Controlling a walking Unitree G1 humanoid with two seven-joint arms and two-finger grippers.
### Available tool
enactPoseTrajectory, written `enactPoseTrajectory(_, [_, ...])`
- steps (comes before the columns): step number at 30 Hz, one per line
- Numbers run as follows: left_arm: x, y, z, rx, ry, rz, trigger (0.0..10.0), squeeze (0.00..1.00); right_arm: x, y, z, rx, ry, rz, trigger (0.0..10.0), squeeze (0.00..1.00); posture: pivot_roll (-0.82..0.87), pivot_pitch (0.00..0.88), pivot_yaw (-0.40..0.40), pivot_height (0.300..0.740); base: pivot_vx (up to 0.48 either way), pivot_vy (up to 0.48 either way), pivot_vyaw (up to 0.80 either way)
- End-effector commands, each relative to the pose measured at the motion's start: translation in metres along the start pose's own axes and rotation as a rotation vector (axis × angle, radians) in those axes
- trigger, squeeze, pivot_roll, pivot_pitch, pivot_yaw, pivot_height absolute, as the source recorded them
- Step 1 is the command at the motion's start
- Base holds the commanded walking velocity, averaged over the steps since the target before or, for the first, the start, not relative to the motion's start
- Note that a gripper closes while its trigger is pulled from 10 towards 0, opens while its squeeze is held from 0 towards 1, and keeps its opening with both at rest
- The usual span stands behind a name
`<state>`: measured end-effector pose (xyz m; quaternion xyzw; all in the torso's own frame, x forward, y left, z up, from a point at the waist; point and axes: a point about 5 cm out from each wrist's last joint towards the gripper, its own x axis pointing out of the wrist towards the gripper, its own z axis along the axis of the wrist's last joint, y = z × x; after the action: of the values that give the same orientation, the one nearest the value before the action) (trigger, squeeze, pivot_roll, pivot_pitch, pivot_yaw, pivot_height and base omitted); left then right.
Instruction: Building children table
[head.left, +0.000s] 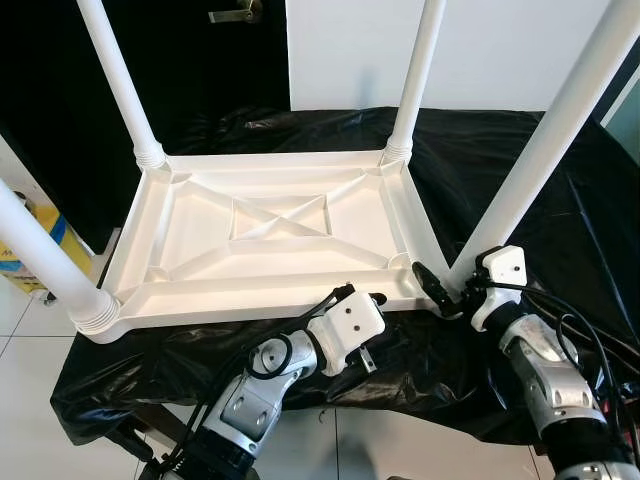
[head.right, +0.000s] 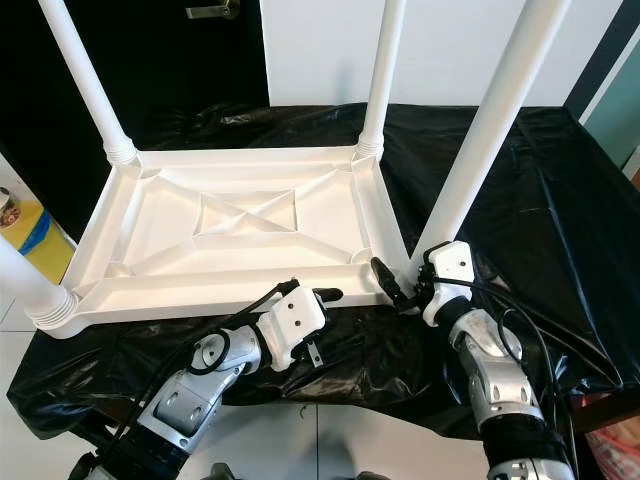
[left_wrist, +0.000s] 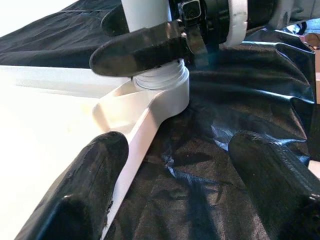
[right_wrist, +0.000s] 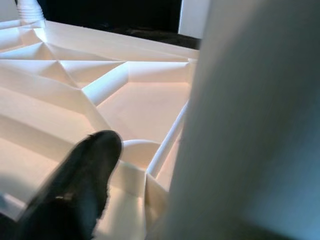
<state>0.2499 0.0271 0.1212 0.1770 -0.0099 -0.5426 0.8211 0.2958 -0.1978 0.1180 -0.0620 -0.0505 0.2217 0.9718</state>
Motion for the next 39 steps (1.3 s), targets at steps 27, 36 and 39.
enactPoseTrajectory(27, [0.002, 0.001, 0.0, 0.015, 0.009, 0.045, 10.0, 0.0, -0.002, -0.005, -0.032, -0.003, 0.172, -0.132, 10.0, 0.0, -0.01, 0.019, -0.042, 0.74, 0.0, 0.0, 0.0])
enactPoseTrajectory(36, [0.002, 0.001, -0.001, 0.031, 0.021, 0.038, 10.0, 0.0, -0.001, 0.004, -0.041, 0.054, 0.207, -0.29, 10.0, 0.0, -0.01, 0.014, -0.041, 0.74, 0.0, 0.0, 0.0])
enactPoseTrajectory(39, [0.002, 0.001, -0.001, 0.032, 0.022, 0.036, 10.0, 0.0, -0.001, 0.009, -0.042, 0.065, 0.207, -0.336, 10.0, 0.0, -0.01, 0.015, -0.041, 0.74, 0.0, 0.0, 0.0])
